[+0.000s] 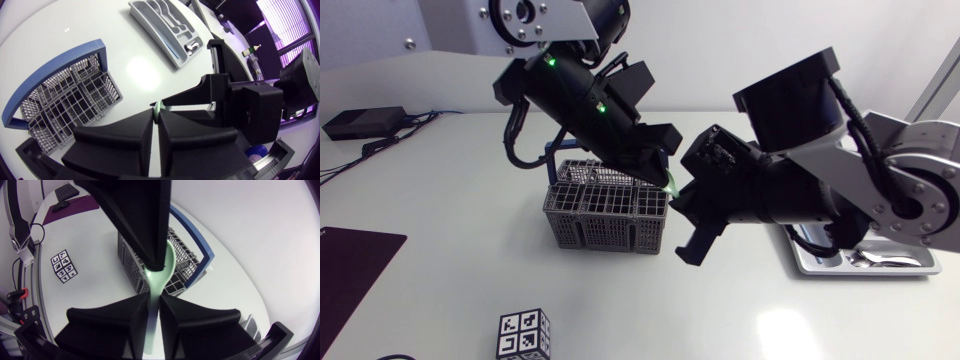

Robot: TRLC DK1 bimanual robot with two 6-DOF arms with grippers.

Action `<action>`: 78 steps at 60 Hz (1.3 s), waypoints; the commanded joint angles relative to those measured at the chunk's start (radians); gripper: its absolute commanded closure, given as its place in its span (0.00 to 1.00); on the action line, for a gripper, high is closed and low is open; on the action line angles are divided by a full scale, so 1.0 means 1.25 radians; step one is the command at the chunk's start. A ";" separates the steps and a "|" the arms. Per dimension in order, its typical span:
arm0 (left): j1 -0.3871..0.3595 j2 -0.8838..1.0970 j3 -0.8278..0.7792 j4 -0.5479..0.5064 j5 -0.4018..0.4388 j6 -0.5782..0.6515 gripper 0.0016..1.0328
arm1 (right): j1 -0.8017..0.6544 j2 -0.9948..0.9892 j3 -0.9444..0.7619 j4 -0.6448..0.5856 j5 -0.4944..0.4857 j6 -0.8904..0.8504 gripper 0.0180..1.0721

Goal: Transfer all utensils from the basket to the drawer tray.

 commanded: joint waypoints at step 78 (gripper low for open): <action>0.242 -0.221 -0.050 0.007 -0.040 0.042 0.36 | -0.674 -0.132 -0.104 -0.310 -0.402 -0.612 0.94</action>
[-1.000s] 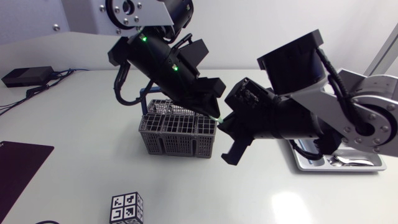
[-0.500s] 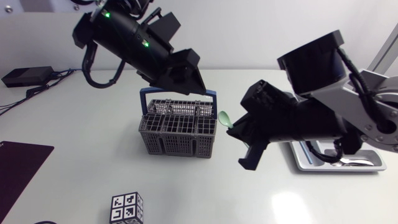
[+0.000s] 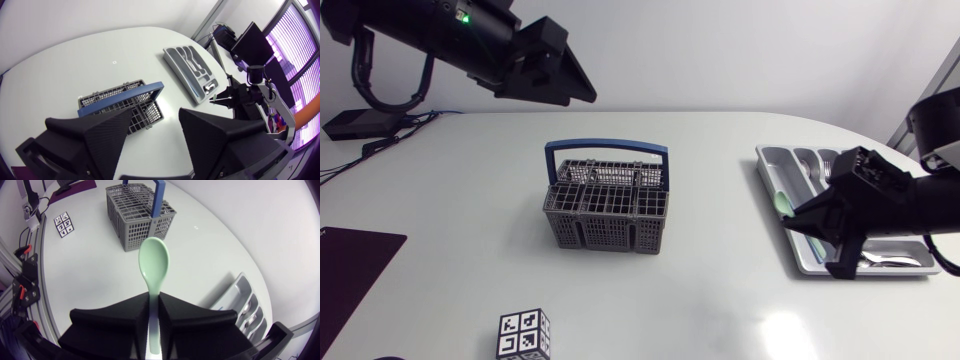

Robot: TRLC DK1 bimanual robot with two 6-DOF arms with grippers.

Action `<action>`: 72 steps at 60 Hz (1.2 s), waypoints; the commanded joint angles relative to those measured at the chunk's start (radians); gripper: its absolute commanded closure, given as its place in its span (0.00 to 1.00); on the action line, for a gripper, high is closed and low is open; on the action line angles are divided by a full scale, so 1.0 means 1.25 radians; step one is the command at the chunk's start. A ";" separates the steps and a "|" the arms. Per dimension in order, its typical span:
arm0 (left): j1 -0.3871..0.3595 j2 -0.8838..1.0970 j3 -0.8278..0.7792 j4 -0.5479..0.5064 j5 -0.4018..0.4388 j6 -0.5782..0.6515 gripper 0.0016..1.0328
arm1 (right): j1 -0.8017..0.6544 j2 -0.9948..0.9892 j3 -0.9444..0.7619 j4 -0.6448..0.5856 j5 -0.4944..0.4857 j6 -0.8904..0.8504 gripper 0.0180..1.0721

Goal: Transfer all utensils from the basket to the drawer tray.

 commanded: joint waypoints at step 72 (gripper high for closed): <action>0.183 -0.237 -0.293 0.028 -0.024 0.075 0.36 | -0.544 0.486 0.065 0.197 0.166 -0.935 0.77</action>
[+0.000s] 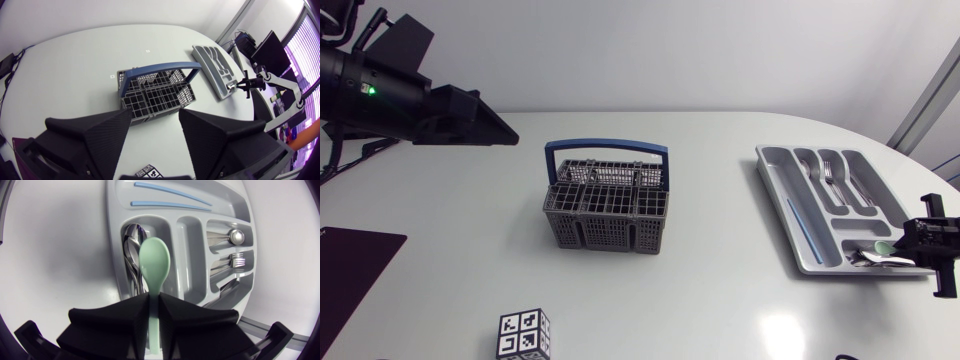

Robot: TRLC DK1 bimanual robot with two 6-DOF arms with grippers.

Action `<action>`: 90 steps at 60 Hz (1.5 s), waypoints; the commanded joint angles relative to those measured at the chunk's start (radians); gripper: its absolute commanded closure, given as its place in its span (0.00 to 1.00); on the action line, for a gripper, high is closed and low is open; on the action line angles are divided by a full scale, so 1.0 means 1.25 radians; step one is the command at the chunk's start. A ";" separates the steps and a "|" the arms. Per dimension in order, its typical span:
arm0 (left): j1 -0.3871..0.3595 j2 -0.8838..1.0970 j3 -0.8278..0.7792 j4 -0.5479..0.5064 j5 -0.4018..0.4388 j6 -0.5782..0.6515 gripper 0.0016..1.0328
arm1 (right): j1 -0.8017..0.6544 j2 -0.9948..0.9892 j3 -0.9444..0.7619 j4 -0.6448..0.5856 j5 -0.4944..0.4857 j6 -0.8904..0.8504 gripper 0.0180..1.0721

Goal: Transfer all utensils from the basket to the drawer tray.

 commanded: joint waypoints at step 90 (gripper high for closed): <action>0.023 0.207 -0.292 0.350 -0.141 0.110 0.36 | 0.892 -0.122 -0.047 0.184 0.092 1.233 0.25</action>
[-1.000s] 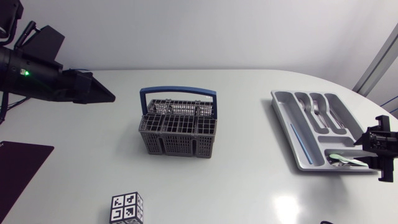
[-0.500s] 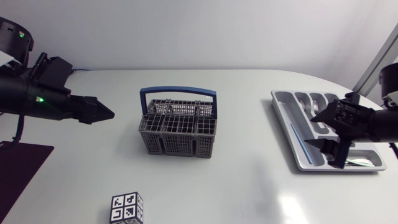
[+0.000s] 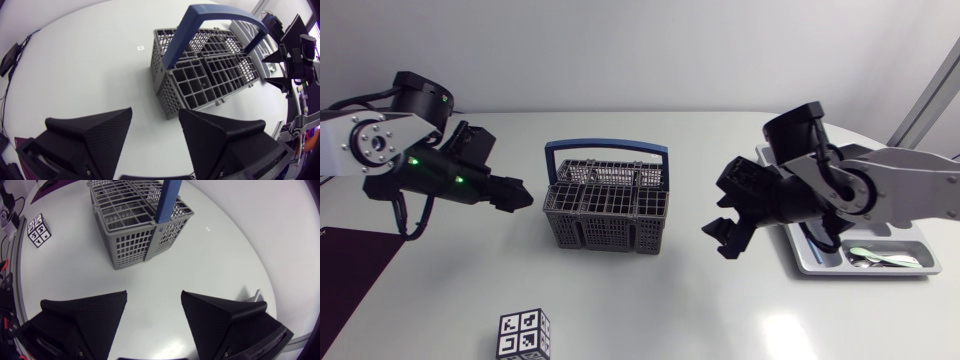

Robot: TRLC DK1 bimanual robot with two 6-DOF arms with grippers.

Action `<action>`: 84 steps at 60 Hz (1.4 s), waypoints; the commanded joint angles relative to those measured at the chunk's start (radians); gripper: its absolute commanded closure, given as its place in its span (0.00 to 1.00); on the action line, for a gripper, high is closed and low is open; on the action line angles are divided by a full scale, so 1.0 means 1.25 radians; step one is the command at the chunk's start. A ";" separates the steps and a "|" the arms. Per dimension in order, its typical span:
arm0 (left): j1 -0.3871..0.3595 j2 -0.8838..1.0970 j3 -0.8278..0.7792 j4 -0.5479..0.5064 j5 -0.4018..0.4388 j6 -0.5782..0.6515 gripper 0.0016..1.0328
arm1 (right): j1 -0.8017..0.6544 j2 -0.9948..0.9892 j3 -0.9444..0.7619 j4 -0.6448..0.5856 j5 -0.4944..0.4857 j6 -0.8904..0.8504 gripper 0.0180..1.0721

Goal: Transfer all utensils from the basket to the drawer tray.

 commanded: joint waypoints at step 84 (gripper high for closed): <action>-0.010 -0.359 -0.126 -0.020 -0.098 0.023 0.22 | 0.016 -0.218 -0.065 -0.008 0.163 0.068 0.04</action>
